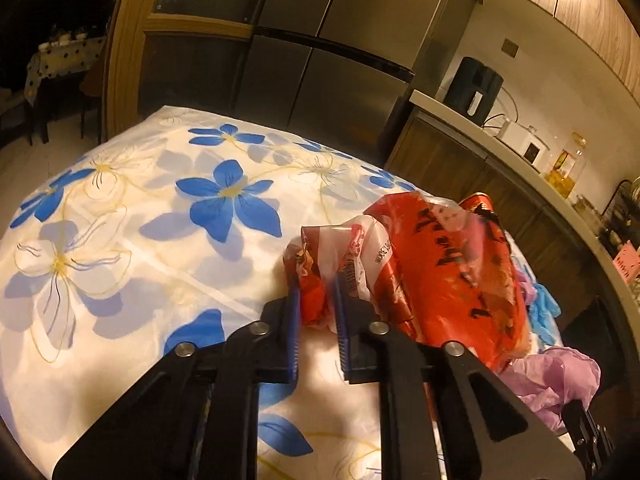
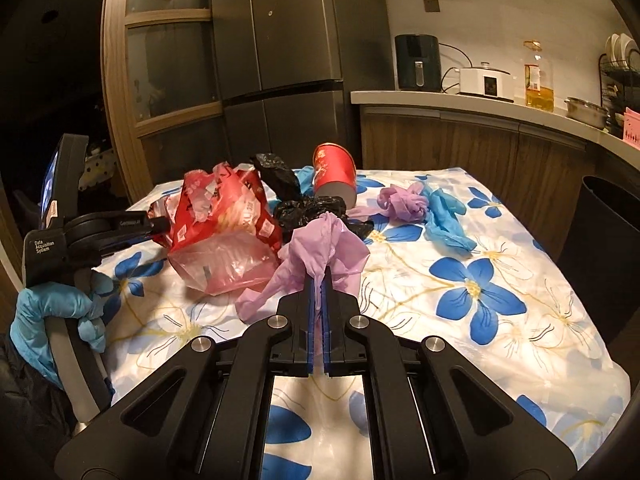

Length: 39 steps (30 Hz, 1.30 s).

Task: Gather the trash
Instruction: 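Grasp the red printed plastic bag with the left tool while the right tool grasps the pink glove, then carry the red bag and pink glove over the black bin with both tools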

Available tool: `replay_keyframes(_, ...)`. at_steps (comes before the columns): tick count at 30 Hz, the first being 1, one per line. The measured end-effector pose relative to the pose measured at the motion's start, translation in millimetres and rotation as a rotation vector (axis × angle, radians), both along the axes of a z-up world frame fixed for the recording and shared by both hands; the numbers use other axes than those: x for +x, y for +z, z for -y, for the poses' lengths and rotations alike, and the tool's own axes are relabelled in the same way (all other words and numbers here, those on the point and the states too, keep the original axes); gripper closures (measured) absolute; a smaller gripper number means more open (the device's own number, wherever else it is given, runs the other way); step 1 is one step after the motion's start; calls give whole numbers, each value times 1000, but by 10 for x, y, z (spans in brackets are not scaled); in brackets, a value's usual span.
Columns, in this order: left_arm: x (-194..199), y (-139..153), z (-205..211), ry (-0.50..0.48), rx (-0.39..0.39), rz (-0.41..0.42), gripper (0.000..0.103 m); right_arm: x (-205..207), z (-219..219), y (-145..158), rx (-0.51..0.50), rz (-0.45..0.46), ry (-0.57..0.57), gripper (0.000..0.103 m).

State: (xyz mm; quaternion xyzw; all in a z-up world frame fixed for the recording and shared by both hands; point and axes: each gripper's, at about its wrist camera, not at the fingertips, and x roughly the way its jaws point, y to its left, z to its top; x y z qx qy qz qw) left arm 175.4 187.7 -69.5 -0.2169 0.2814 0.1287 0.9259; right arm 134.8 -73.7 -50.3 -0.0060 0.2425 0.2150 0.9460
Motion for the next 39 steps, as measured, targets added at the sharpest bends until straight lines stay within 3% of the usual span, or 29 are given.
replay_keyframes(5, -247, 80, 11, 51, -5, 53, 95, -76, 71, 60, 6, 20, -7, 101)
replay_keyframes(10, -680, 258, 102, 133, 72, 127, 96, -167, 194, 144, 17, 44, -20, 101)
replay_keyframes(13, -889, 366, 166, 137, 65, 168, 96, -223, 254, 208, 29, 59, -25, 101)
replay_keyframes(25, -1033, 564, 815, -3, 91, 206, 96, -387, 597, 364, 59, 108, -67, 101)
replay_keyframes(39, -746, 703, 1732, -202, 145, 243, 96, -364, 1270, 500, 97, 143, -195, 101)
